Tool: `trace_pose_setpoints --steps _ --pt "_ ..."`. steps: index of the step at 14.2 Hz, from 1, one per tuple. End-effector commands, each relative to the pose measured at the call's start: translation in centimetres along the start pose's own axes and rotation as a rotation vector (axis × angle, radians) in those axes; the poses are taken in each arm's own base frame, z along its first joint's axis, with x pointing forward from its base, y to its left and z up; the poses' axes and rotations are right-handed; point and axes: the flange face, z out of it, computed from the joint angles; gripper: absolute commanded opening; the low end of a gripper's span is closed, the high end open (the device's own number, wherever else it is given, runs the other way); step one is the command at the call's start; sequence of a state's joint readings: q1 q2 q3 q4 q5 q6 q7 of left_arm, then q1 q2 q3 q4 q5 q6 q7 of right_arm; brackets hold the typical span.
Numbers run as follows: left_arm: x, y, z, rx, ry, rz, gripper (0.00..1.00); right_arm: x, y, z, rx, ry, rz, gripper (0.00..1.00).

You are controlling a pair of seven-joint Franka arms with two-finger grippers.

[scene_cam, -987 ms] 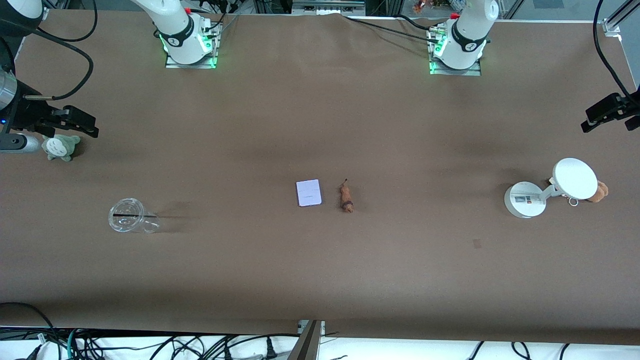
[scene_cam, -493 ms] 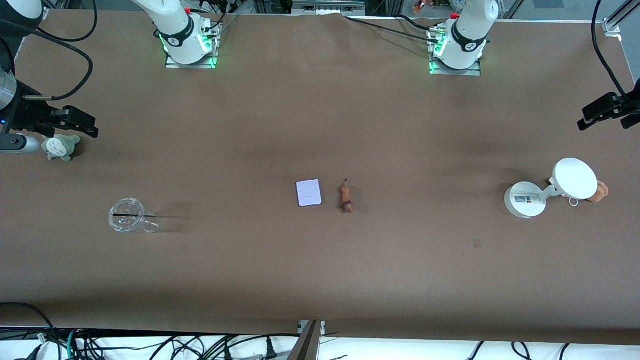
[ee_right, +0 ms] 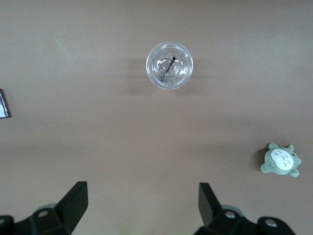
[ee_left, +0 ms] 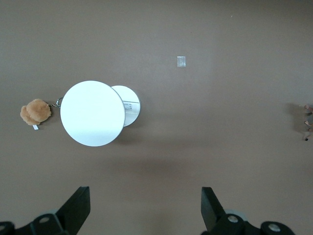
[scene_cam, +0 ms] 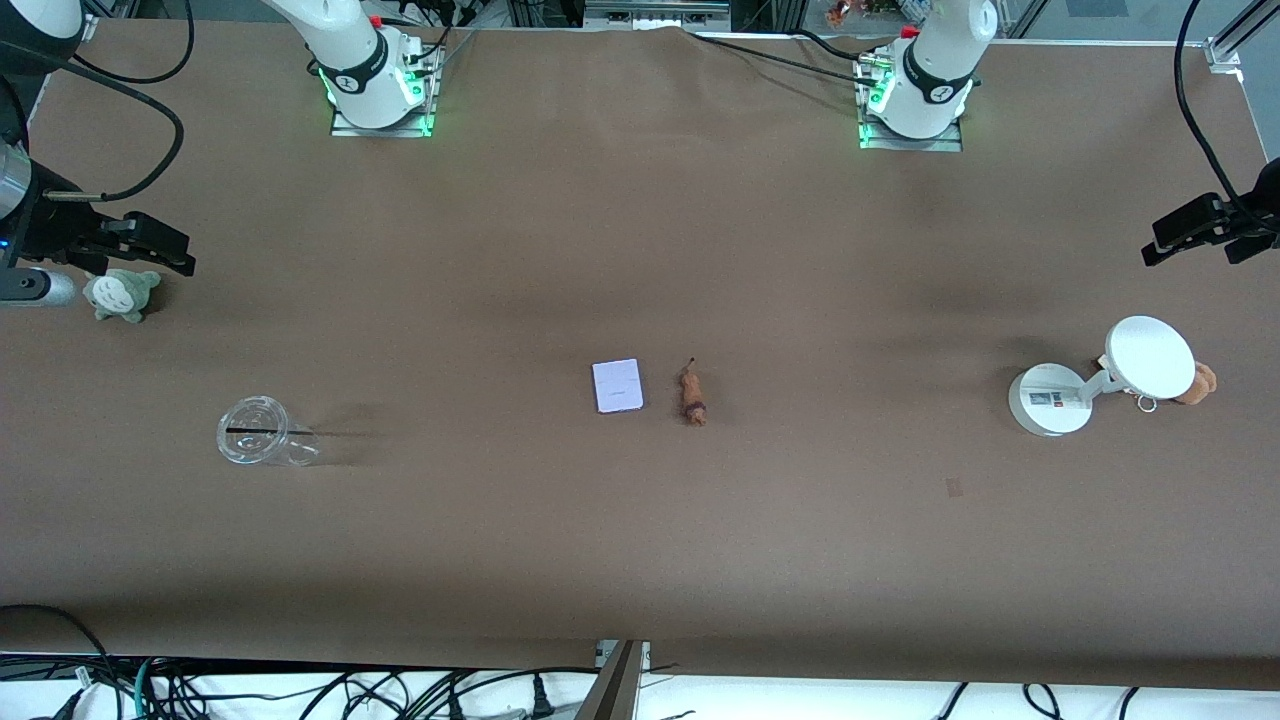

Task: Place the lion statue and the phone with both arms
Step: 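Move the left gripper toward the brown lion statue beside the phone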

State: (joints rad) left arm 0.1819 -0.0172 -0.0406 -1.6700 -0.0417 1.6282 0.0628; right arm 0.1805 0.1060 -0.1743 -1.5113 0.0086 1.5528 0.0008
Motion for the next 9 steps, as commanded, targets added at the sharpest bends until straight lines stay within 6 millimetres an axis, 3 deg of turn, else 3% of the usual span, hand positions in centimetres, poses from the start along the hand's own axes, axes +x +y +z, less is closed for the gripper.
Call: trace_pose_setpoints --steps 1,2,6,7,8,9 --pt "0.4 -0.2 0.0 -0.024 -0.016 0.001 1.0 0.2 0.2 -0.5 0.006 0.008 0.008 1.0" --pt "1.0 0.0 1.3 -0.014 -0.048 0.008 1.0 0.2 0.2 -0.5 0.006 0.008 0.008 1.0" --pt "2.0 -0.4 3.6 -0.016 -0.089 0.008 1.0 0.2 0.2 -0.5 0.006 0.008 0.008 1.0" --pt "2.8 -0.6 5.6 -0.02 -0.124 0.005 1.0 0.2 0.2 -0.5 0.006 0.008 0.008 1.0" --pt "3.8 -0.9 9.0 -0.026 -0.188 0.001 1.0 0.2 0.2 -0.5 0.006 0.008 0.008 1.0" --pt "4.1 -1.2 9.6 -0.029 -0.209 -0.002 1.0 0.2 0.2 -0.5 0.006 0.008 0.008 1.0"
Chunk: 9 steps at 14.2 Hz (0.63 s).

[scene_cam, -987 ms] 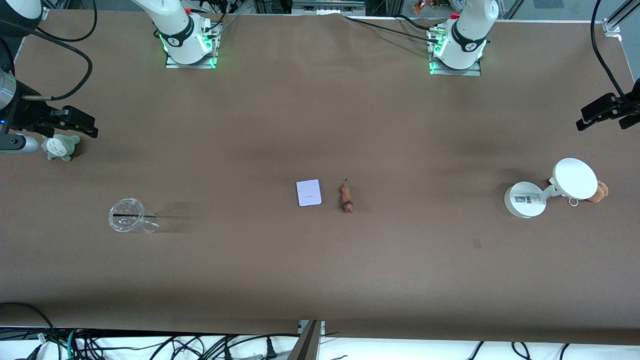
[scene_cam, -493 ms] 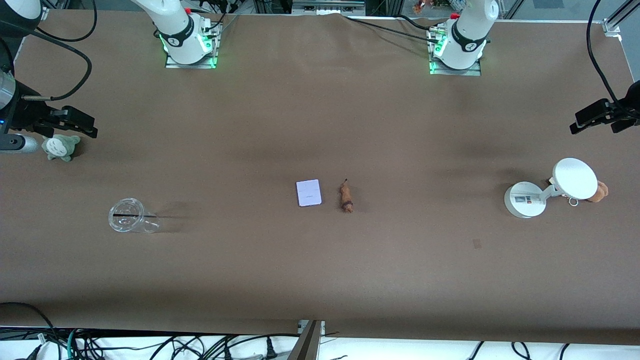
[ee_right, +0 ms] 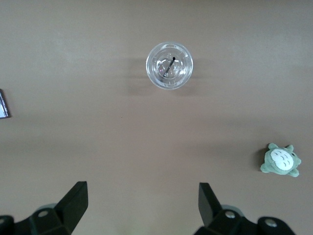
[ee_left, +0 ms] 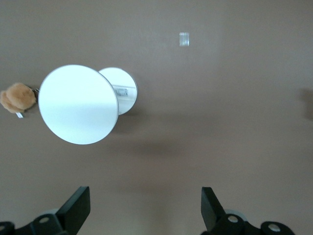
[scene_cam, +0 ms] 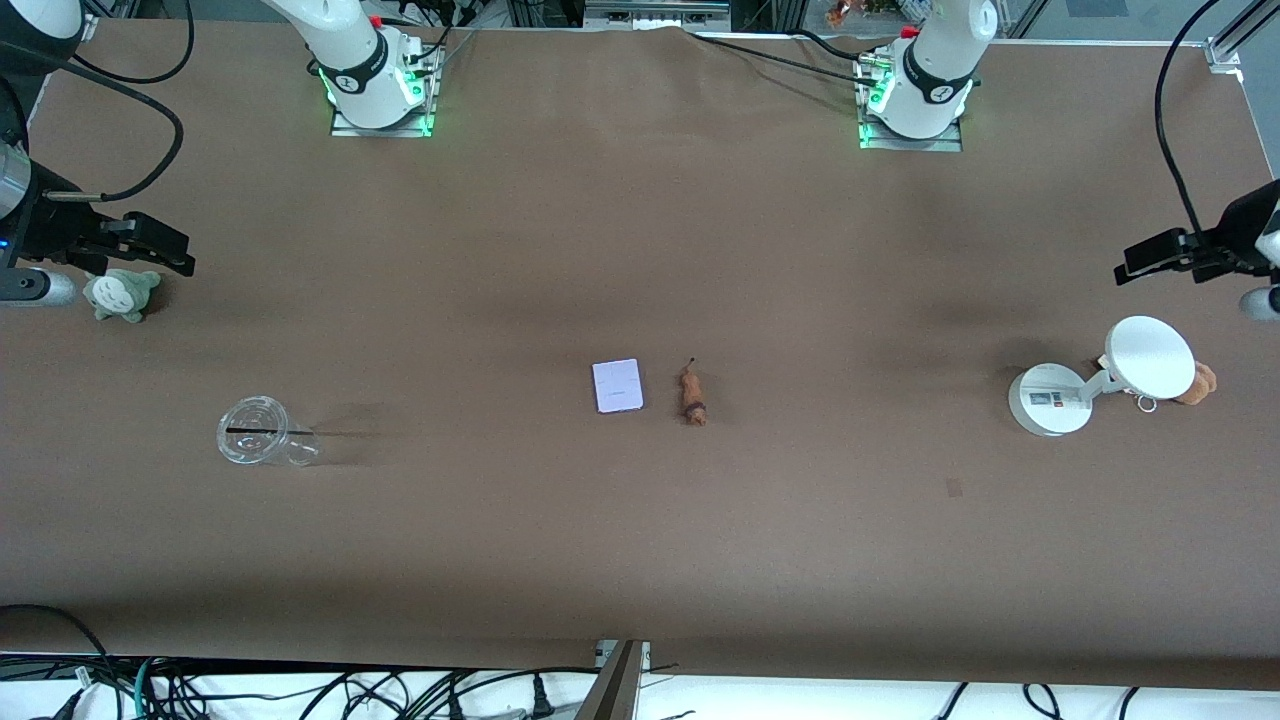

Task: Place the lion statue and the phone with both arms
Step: 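Move the left gripper toward the brown lion statue beside the phone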

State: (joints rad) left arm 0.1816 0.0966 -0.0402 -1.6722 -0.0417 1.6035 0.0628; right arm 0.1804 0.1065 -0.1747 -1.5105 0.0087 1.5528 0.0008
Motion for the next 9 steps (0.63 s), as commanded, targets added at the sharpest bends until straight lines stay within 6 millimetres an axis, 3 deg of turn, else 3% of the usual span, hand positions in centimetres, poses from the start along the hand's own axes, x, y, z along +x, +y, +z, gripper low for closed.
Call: trace_pose_setpoints --steps 1,4,7,9 --pt "2.2 -0.7 2.3 -0.015 -0.067 0.004 1.0 0.2 0.2 -0.5 0.006 0.007 0.009 1.0" --pt "2.3 0.8 2.2 0.017 -0.074 0.031 1.0 0.2 0.2 -0.5 0.008 0.007 0.009 1.0" --pt "2.5 4.7 2.3 0.022 -0.074 0.086 1.0 0.2 0.1 -0.5 0.008 0.007 0.009 1.0" --pt "3.4 7.3 4.2 0.021 -0.105 0.059 1.0 0.2 0.1 -0.5 0.008 0.007 0.009 1.0"
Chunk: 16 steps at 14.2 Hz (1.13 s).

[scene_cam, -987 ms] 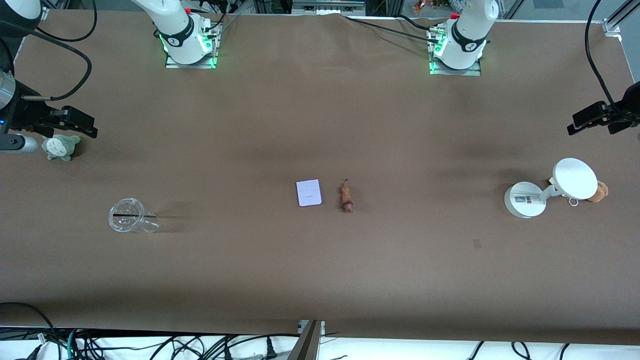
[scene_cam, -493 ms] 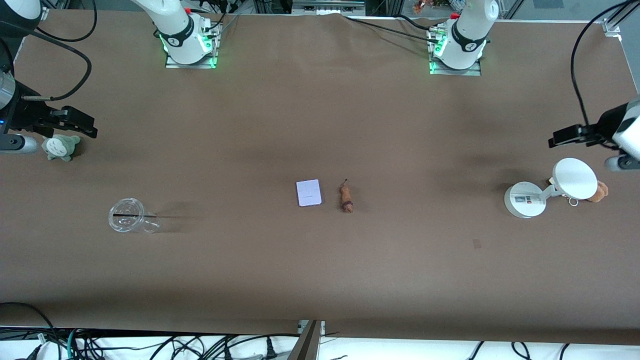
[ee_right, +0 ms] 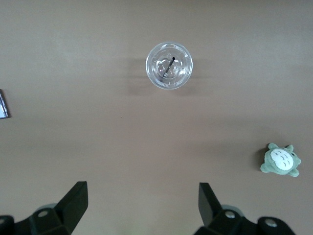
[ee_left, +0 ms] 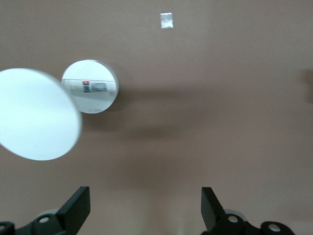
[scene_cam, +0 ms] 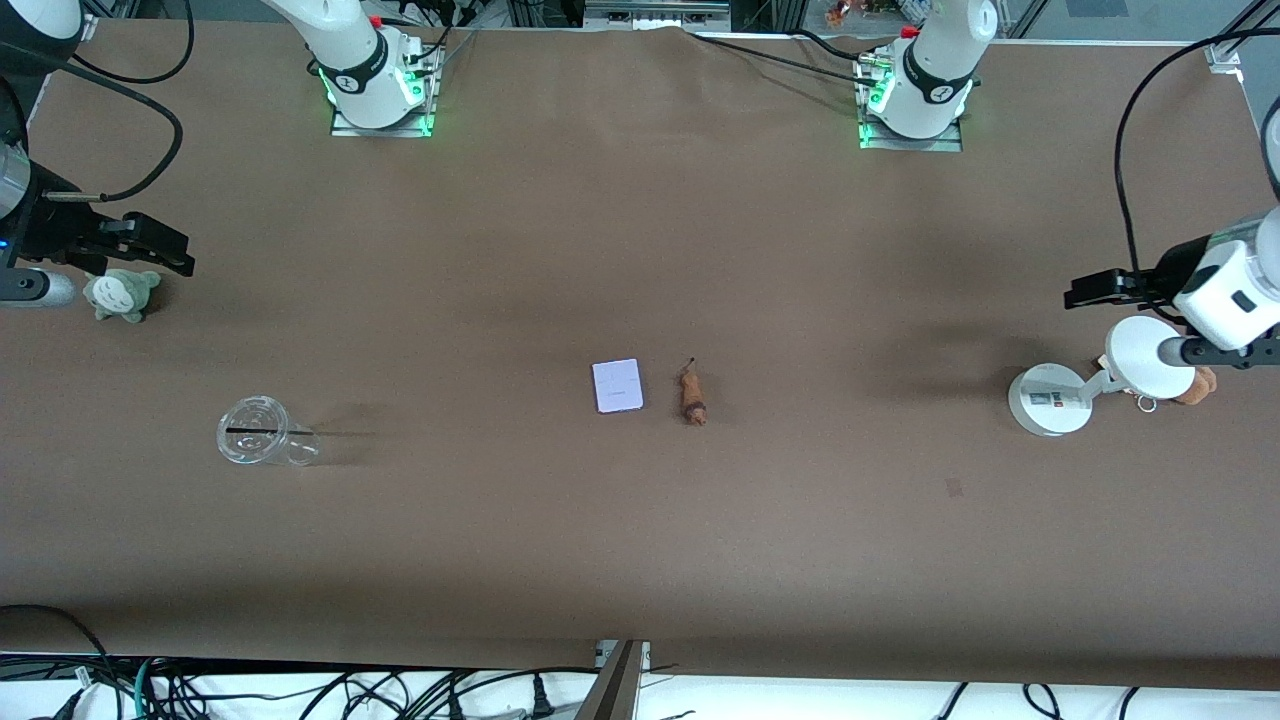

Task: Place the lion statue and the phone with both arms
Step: 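Move the left gripper toward the brown lion statue beside the phone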

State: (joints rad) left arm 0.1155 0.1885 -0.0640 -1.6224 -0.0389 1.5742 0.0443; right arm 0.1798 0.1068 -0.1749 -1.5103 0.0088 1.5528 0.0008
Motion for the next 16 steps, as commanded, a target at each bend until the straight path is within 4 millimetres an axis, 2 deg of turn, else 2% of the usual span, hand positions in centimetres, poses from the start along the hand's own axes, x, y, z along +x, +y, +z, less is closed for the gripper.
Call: trace_pose_setpoints --steps 1,4,6,9,13,16 --pt "2.3 4.4 2.2 0.01 -0.043 -0.03 1.0 0.2 0.2 -0.5 0.008 0.008 0.01 1.0" --pt "6.2 11.2 6.6 -0.023 -0.097 -0.114 1.0 0.2 0.1 -0.5 0.008 0.008 0.008 1.0" --pt "9.1 15.2 8.0 -0.016 -0.084 -0.132 1.0 0.2 0.3 -0.5 0.008 0.008 0.01 1.0" --pt "12.3 20.3 11.5 -0.051 -0.044 -0.203 1.0 0.2 0.3 -0.5 0.008 0.008 0.01 1.0" --pt "12.9 29.3 17.6 -0.09 0.018 -0.303 1.0 0.4 0.5 -0.1 0.006 0.002 0.014 1.0" --pt "11.3 35.4 20.6 -0.085 0.044 -0.354 1.0 0.7 0.2 -0.3 0.02 0.026 0.011 1.0"
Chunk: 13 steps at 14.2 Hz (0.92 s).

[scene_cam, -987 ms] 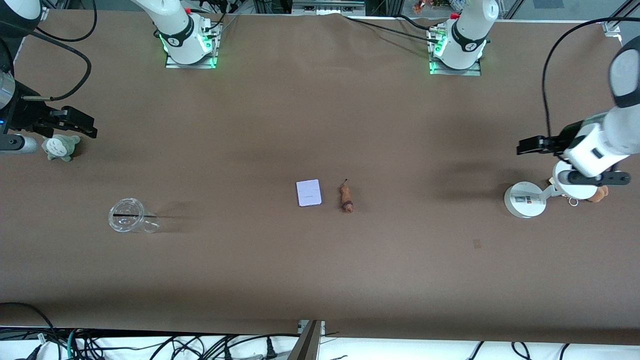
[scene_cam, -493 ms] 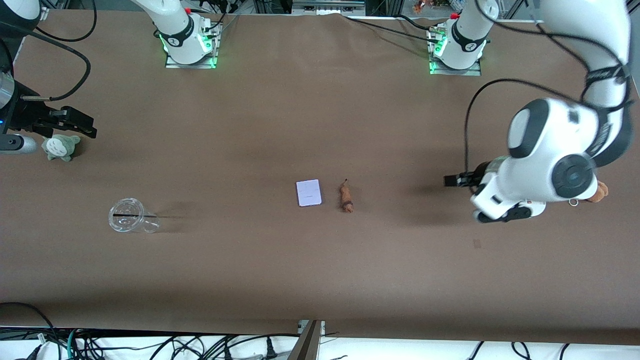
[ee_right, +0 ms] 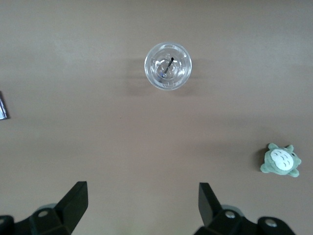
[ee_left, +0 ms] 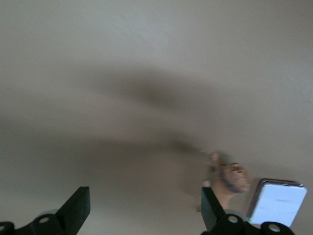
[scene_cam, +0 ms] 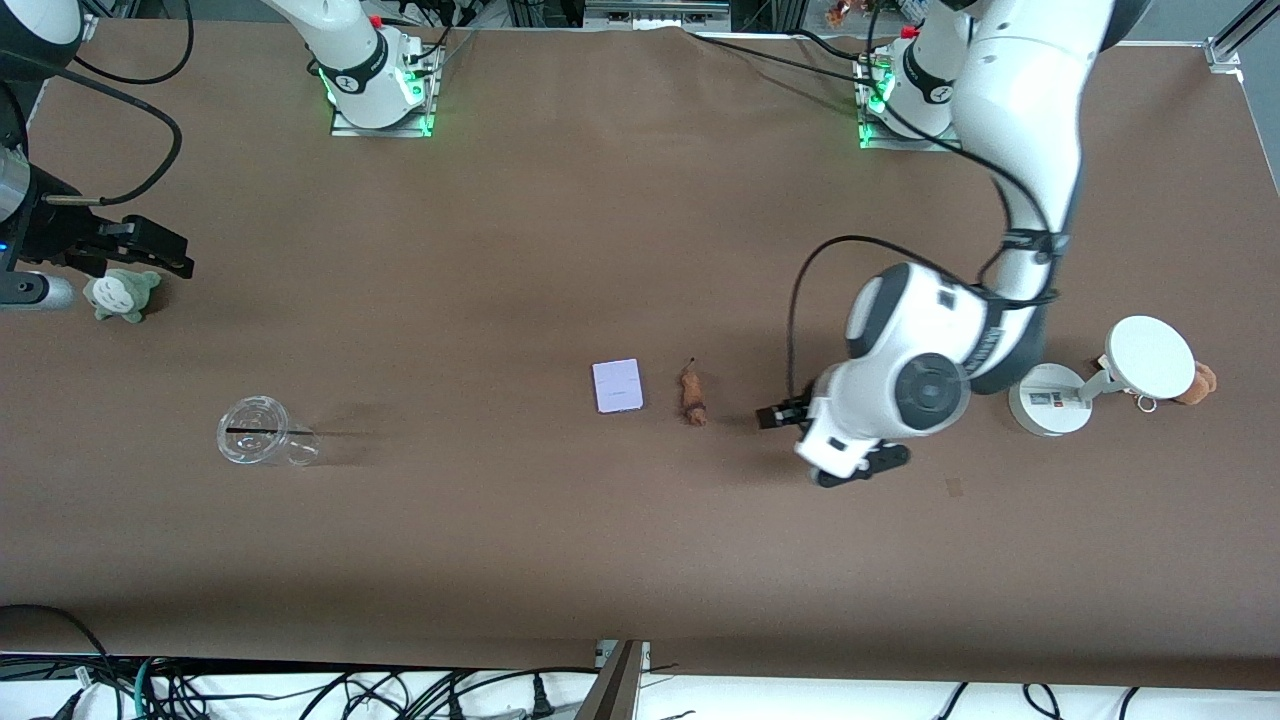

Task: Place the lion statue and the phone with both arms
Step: 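Grasp the lion statue with the left gripper while the right gripper reaches out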

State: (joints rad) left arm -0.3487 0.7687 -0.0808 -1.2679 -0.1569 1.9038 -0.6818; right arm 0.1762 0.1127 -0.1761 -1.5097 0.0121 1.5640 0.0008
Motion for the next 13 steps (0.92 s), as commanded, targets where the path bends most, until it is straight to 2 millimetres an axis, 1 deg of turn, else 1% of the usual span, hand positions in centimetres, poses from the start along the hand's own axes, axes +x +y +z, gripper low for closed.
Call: trace_pose_setpoints --steps 1,2,3,4,6,7,8,10,11,13 --pt "-2.8 4.5 1.2 -0.017 0.033 -0.066 1.0 0.5 0.0 -0.5 0.019 0.022 0.007 1.0" --pt "-4.0 5.9 2.0 -0.021 0.044 -0.084 1.0 0.5 0.1 -0.4 0.019 0.02 0.01 1.0" --pt "-4.8 7.0 2.6 -0.029 0.058 -0.1 1.0 0.5 0.2 -0.3 0.018 0.019 0.011 1.0" --pt "-5.5 8.0 3.7 -0.035 0.066 -0.104 1.0 0.6 0.1 -0.2 0.016 0.017 0.01 1.0" --pt "-6.3 8.5 6.1 -0.031 0.068 -0.123 1.0 0.7 0.1 0.0 0.017 0.013 0.011 1.0" --pt "-7.2 9.1 7.2 -0.028 0.071 -0.122 1.0 0.9 0.0 0.4 0.016 0.008 0.011 1.0" --pt "-7.5 9.5 8.2 -0.034 0.084 -0.127 1.0 0.9 0.0 0.3 0.018 0.011 0.011 1.0" --pt "-7.1 9.5 9.4 -0.021 0.115 -0.114 1.0 1.2 -0.2 0.2 0.018 0.031 0.01 1.0" --pt "-6.9 9.3 10.4 0.0 0.129 -0.102 1.0 1.2 -0.3 0.4 0.018 0.029 0.018 1.0" --pt "-6.7 9.3 11.1 0.003 0.154 -0.105 1.0 1.5 -0.9 0.9 0.014 0.02 0.012 1.0"
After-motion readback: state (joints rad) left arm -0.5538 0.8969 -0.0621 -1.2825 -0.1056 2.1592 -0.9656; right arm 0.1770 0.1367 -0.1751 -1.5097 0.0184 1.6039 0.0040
